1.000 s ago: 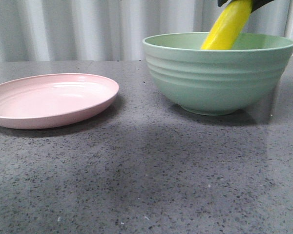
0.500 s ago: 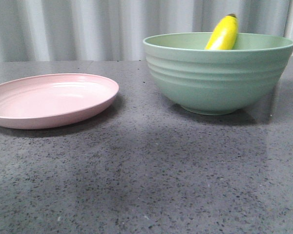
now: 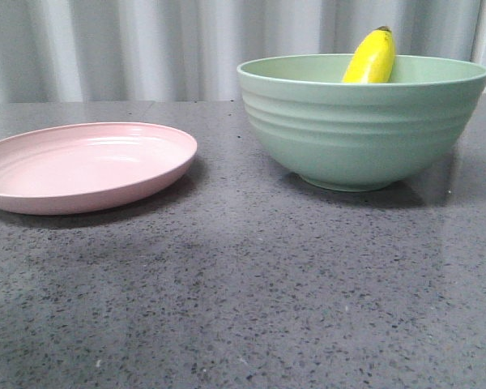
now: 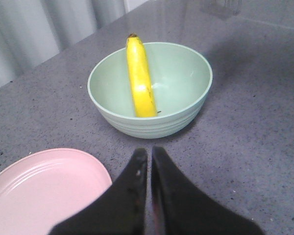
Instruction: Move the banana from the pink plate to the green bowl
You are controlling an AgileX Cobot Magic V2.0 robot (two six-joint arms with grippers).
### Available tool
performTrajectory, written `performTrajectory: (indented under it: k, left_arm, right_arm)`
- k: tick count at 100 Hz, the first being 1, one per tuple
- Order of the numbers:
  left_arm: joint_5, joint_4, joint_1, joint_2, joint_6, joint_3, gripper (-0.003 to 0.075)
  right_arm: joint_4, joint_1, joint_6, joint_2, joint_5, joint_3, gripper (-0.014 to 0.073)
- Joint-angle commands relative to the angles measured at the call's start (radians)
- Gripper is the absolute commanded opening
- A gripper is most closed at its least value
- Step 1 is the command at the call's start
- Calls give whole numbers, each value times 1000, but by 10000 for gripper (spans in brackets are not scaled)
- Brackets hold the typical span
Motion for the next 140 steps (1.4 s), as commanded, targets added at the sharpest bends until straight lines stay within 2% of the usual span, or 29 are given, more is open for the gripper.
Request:
performTrajectory:
  k: [1,29,43,60,82,123,134,140]
  left_arm:
    - [-146,22,-5,-75,-36,51,-19]
    - [-240,26,-5,-320,-44,299,-19]
    - [-346,32,-5,-439,-44,424,-19]
    - [-421,32,-5,-558,-44,545,-19]
    - [-417,30,-5,-595,-44,606,-19]
    - [-418,32,-5,-595,-44,638,-19]
    - [-370,90,6,-595,-44,640,-19]
    - [-356,44,26,-595,-45,640,-19]
  right_arm:
    - [-11,-4,-23,-97,-128,58,-76]
    - [-11,-4,-23,-437,-292,397,-76]
    - [-12,-4,-23,-624,-391,558,-76]
    - [-14,-4,-23,-822,-407,694,-76]
    - [-14,-4,-23,-957,-380,772,-76]
    - [-14,-4,-23,-964,-374,788,-76]
    - [-14,-4,-23,-964,-374,788,-76]
    - [-14,-4,-23,-964,-374,788,-76]
